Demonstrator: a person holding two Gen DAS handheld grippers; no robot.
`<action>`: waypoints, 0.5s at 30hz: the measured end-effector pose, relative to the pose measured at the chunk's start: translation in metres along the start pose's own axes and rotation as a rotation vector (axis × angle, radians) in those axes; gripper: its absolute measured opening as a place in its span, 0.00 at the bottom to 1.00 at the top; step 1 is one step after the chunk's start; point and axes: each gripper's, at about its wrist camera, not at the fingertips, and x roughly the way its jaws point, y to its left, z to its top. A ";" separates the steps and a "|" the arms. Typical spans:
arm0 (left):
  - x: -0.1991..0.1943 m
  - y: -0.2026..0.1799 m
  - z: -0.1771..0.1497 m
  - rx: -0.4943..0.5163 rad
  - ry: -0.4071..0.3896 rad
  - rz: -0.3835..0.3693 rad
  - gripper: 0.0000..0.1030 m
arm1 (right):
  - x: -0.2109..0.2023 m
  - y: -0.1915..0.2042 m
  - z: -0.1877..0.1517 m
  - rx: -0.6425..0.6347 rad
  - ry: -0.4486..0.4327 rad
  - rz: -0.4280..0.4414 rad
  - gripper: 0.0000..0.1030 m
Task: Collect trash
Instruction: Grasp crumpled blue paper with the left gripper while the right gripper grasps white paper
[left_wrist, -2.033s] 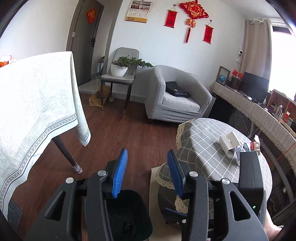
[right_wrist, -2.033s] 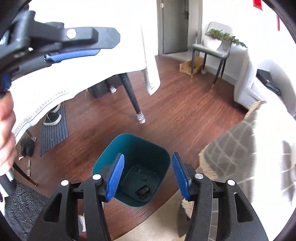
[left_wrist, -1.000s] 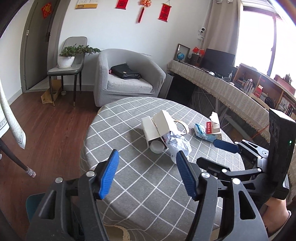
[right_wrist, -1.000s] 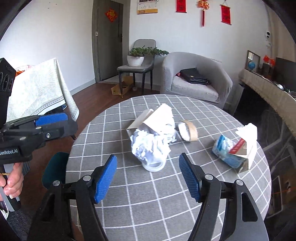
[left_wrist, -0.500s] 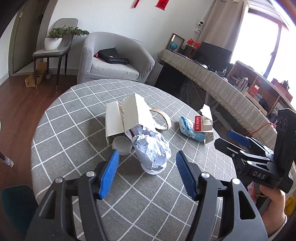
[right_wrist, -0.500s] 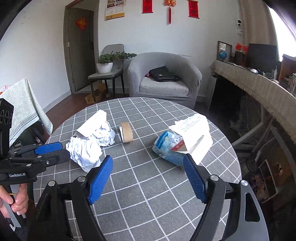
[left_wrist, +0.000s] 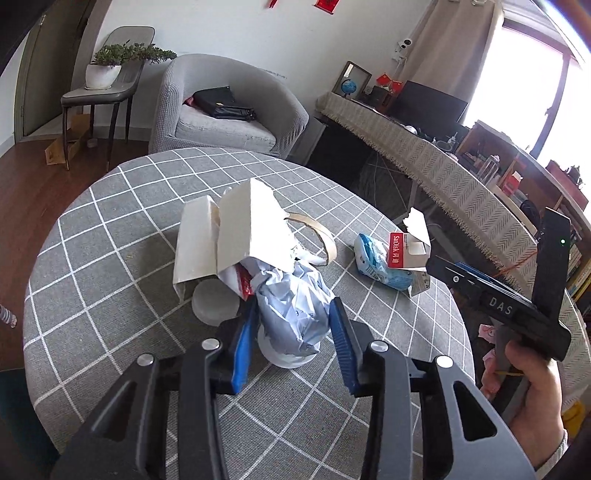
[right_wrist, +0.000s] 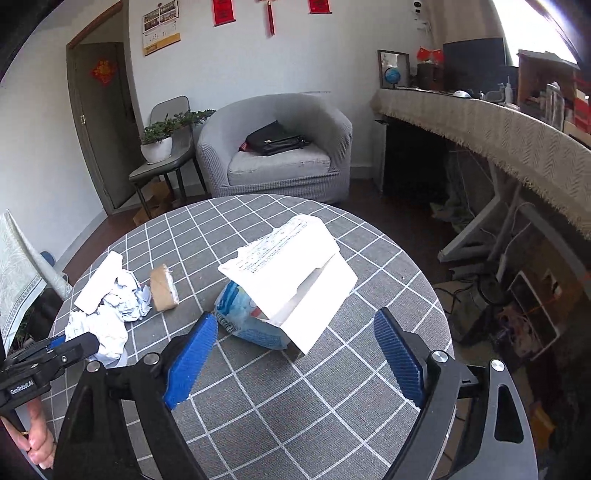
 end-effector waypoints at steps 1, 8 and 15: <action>0.001 -0.001 0.000 -0.003 0.003 -0.011 0.40 | 0.003 0.002 0.001 -0.006 0.005 -0.005 0.85; 0.003 -0.003 0.004 -0.013 0.005 -0.050 0.39 | 0.020 0.009 0.007 -0.027 0.026 -0.035 0.80; 0.006 -0.006 0.002 0.003 0.028 -0.087 0.39 | 0.038 0.011 0.016 -0.018 0.055 -0.063 0.76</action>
